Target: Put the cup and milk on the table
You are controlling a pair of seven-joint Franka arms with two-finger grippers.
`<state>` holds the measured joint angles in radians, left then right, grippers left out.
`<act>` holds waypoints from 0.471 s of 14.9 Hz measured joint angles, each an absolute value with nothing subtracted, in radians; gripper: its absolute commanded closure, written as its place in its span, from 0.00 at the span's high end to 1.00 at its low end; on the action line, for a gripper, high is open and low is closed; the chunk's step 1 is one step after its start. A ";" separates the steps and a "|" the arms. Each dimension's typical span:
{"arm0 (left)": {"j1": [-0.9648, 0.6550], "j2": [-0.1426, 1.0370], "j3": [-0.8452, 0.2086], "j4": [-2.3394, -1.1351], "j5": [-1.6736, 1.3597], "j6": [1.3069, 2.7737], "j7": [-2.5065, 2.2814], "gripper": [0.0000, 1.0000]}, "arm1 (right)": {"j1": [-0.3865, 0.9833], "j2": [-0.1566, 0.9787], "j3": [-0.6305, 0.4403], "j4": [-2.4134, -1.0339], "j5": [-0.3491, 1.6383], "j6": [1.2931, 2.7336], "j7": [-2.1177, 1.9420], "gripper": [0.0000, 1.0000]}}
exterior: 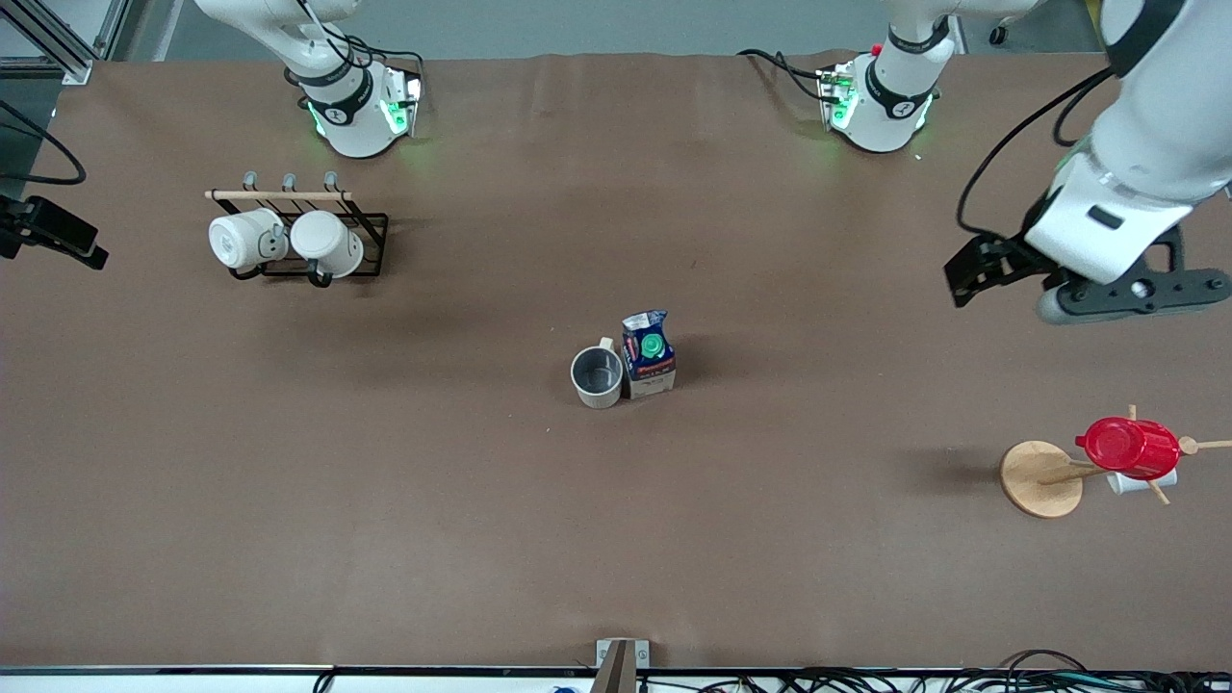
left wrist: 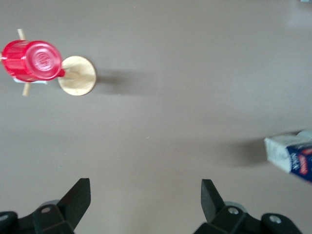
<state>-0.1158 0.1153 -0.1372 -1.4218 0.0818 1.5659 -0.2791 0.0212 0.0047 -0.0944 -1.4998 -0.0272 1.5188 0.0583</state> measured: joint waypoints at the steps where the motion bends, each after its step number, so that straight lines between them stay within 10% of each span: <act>1: -0.095 0.081 -0.137 -1.465 0.060 1.568 -0.248 1.00 | 0.022 0.004 -0.092 -1.494 -0.027 1.516 0.058 1.00; 7: -0.063 -0.114 -0.097 -1.682 0.013 1.580 -0.140 1.00 | 0.022 0.004 -0.089 -1.484 -0.020 1.510 0.058 1.00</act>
<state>-0.0631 -0.1139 -0.0967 -1.6817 0.0127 1.5805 -0.1396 0.0220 0.0039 -0.0888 -1.4839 -0.0204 1.5100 0.0575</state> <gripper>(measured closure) 0.000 0.000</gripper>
